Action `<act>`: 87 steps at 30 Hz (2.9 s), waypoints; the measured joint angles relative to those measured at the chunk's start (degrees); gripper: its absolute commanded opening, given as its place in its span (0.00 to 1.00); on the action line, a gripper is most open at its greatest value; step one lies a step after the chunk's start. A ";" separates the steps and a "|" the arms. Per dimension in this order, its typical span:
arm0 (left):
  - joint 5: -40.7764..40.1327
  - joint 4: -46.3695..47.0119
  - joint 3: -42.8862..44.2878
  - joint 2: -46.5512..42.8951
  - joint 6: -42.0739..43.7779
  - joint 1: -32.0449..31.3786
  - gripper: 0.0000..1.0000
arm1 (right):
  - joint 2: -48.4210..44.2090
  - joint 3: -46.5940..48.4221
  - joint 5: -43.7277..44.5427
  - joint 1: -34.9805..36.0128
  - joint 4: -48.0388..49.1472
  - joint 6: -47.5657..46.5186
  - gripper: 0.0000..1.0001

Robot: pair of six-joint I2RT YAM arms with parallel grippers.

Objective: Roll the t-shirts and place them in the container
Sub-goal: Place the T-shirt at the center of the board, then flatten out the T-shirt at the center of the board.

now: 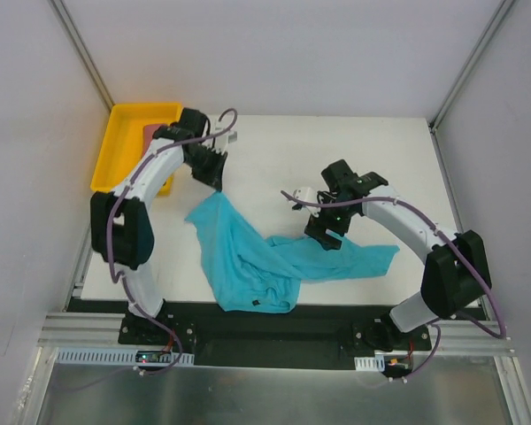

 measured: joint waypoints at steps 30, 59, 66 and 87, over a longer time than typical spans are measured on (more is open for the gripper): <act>-0.87 2.43 -14.08 -28.76 -10.16 5.86 0.68 | 27.89 24.41 0.00 8.70 6.16 24.90 0.94; 3.82 1.66 -11.61 -21.22 -9.75 7.04 0.66 | 6.71 8.74 1.64 -24.26 4.17 27.85 0.81; 3.76 1.64 -11.61 -21.14 -9.20 7.04 0.66 | 2.71 10.56 -0.44 -3.89 6.82 15.34 0.75; 2.54 1.64 -15.45 -25.83 -7.41 8.52 0.67 | 22.95 14.53 2.40 5.35 3.98 4.17 0.63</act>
